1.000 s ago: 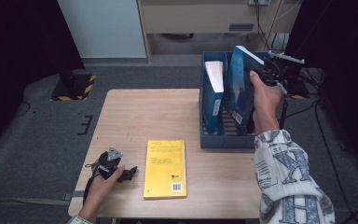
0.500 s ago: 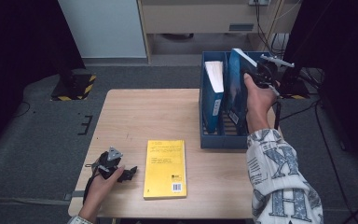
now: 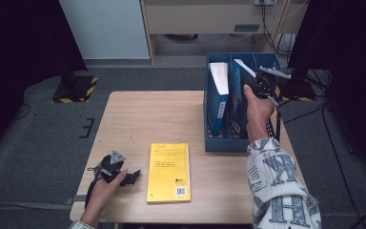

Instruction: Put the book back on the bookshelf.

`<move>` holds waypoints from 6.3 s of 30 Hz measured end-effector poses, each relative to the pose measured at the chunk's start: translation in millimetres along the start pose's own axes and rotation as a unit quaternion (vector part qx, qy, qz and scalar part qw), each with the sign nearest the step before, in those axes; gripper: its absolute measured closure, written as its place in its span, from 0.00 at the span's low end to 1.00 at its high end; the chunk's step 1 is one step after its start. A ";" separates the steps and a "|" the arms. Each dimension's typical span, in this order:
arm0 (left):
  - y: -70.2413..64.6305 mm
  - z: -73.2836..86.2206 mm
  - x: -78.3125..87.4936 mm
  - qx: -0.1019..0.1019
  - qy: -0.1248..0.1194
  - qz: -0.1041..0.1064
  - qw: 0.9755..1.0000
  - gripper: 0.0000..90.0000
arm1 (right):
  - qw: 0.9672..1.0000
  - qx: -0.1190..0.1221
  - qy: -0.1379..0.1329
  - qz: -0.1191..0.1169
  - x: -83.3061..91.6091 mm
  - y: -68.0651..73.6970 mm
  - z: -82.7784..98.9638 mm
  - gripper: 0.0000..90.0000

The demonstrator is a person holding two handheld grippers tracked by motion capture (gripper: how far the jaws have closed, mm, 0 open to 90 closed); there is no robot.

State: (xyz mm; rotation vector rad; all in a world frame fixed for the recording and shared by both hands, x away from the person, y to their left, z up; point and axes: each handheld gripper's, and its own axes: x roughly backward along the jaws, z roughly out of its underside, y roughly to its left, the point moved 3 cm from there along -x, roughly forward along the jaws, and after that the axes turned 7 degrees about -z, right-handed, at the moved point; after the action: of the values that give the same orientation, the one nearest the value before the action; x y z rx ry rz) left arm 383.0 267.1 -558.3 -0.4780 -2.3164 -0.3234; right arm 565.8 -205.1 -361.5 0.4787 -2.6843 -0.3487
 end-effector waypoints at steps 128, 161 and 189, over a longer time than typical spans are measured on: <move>-2.7 -0.8 -0.4 -0.003 -0.002 0.003 1.000 0.00 | 0.997 0.059 0.036 0.044 -5.1 15.1 -12.1 0.82; -3.6 -1.4 -1.1 -0.002 -0.003 0.006 1.000 0.00 | 0.997 0.055 0.041 0.029 -22.6 27.8 3.6 0.76; -4.4 -1.8 -1.4 -0.003 -0.003 0.007 1.000 0.00 | 0.999 0.027 0.032 -0.011 -8.9 26.6 -4.6 0.64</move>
State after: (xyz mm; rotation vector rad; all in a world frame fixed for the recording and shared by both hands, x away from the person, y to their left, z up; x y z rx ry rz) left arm 383.1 262.1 -558.4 -0.4979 -2.3168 -0.3228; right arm 568.1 -178.3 -352.2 0.5258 -2.6341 -0.2628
